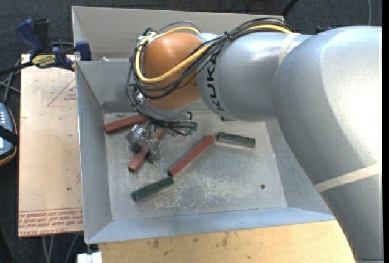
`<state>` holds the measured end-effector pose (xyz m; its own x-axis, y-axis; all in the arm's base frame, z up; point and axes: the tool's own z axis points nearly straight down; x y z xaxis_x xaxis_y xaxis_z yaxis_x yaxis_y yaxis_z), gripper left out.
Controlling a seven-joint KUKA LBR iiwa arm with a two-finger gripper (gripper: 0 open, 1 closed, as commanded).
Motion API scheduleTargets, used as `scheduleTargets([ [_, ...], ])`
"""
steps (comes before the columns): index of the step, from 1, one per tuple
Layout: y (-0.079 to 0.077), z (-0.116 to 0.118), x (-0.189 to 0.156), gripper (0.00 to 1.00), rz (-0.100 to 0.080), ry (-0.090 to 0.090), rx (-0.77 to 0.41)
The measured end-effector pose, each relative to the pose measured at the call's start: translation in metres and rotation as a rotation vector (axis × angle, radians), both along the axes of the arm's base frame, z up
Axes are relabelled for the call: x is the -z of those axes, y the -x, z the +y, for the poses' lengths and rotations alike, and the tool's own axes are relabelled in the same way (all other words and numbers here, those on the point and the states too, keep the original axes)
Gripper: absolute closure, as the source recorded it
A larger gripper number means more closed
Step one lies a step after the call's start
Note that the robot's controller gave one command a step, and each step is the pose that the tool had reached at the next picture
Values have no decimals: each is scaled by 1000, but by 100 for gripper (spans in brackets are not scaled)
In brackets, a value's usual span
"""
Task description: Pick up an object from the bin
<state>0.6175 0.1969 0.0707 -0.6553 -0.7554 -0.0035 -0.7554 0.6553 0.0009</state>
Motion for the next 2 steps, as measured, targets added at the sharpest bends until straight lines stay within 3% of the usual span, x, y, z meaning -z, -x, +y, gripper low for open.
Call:
scheduleTargets([
  [2,3,0,-20,100,8,3,0],
])
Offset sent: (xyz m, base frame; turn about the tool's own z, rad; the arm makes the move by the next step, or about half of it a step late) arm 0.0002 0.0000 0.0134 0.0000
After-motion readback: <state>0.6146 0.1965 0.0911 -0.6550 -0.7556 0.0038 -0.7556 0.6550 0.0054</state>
